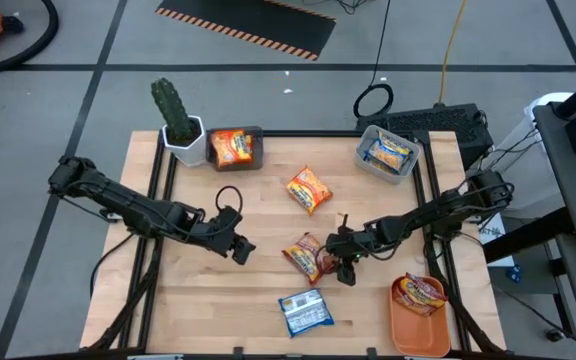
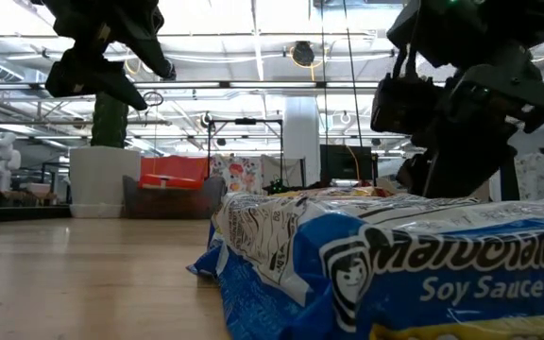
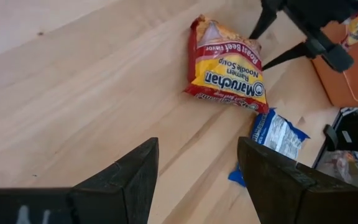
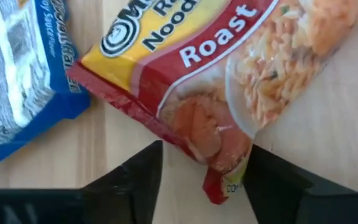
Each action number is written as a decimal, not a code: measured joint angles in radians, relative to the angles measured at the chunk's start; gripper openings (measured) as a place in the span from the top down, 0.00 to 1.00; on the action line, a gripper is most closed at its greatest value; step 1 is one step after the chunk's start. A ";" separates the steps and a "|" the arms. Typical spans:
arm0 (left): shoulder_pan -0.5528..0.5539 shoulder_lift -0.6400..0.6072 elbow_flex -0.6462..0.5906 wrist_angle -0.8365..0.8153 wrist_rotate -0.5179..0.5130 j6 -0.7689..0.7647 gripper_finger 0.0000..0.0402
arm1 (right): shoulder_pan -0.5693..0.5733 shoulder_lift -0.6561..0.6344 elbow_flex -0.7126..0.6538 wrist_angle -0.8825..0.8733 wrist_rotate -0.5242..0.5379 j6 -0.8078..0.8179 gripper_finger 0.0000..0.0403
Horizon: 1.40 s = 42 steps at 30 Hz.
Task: Sort Maruchan noodles
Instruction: Put the red noodle pack into the orange bin
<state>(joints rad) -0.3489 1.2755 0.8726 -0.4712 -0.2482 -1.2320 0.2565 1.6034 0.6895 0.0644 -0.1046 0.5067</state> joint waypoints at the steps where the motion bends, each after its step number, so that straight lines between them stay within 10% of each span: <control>1: 0.000 0.000 0.000 -0.002 -0.008 0.000 0.44 | 0.000 0.006 0.000 0.016 0.000 0.003 0.55; 16: 0.001 0.000 0.000 -0.013 -0.166 0.023 0.44 | -0.005 0.026 -0.001 0.141 -0.058 0.031 0.97; 26: 0.041 0.034 0.002 -0.010 -0.228 -0.023 0.44 | -0.044 -0.063 -0.001 0.102 -0.162 0.038 1.00; 42: 0.117 0.222 -0.001 0.356 0.076 -0.268 0.44 | -0.128 -0.152 0.000 0.117 -0.220 0.148 1.00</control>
<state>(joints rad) -0.2319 1.4977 0.8715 -0.1151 -0.1727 -1.5003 0.1283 1.4516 0.6891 0.1815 -0.3250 0.6547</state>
